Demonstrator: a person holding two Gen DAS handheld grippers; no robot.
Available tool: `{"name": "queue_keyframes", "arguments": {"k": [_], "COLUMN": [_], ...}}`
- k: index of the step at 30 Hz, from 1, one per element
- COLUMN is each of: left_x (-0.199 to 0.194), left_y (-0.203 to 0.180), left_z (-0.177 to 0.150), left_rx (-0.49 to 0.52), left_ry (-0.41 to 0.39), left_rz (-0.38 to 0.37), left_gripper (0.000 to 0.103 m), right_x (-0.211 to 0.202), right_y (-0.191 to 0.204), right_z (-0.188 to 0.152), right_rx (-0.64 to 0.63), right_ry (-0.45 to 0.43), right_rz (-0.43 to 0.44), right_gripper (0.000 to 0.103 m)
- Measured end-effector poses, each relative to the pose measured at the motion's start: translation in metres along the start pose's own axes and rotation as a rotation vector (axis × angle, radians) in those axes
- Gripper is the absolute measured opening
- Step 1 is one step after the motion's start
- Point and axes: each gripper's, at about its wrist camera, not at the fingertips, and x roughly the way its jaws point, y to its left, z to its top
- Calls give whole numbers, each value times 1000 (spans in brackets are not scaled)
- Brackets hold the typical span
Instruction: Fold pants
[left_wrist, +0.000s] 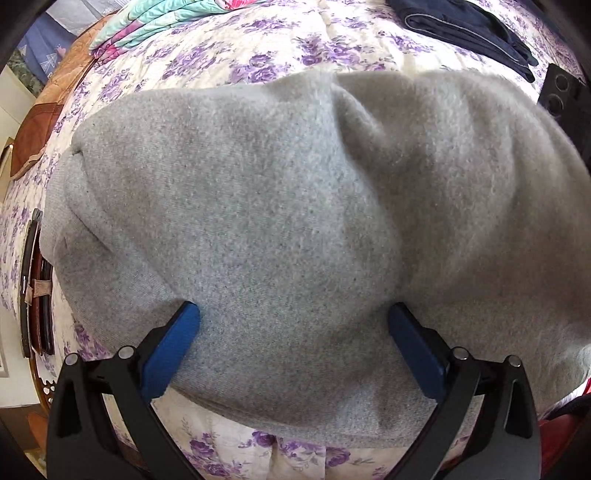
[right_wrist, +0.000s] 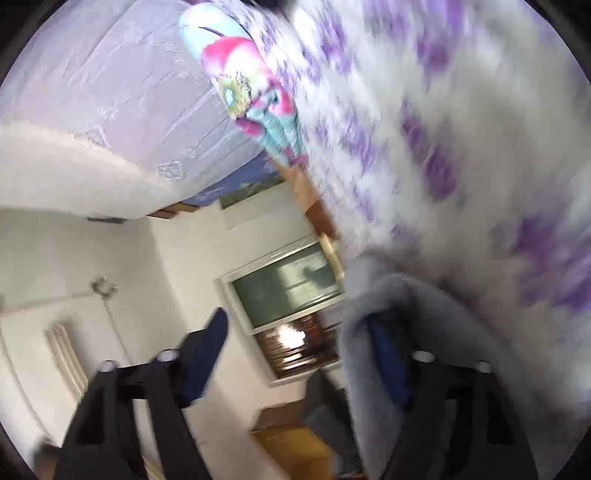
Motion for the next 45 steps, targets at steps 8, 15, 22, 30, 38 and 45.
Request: {"name": "queue_keyframes", "arguments": {"k": [8,15,22,30,38,45], "left_x": [-4,-16,-30,-53,3,-57], "left_y": [4,29,43,124,216,169], "left_z": [-3,-11,-20,-2,-32,-1], "left_rx": [1,-26,-26,-228,-608,-341], "left_ry": [6,17,13,-47,156,-61], "left_rz": [-3,-29,-56,-38,-249,-119], "left_gripper": [99,99,99,99,99,98], "right_x": [17,52,36,33,36,20], "right_y": [15,83,67,86,63,24], "right_z": [-8,-49,-36,-77,-84,-105], "right_rx": [-245,-999,-946,-1011,-990,-1014], "right_ry": [67,-84,-61,-111,-131,-97], "right_rz": [-406,-968,-1010,-948,-1021,-1189], "right_gripper": [9,8,19,23,24,51]}}
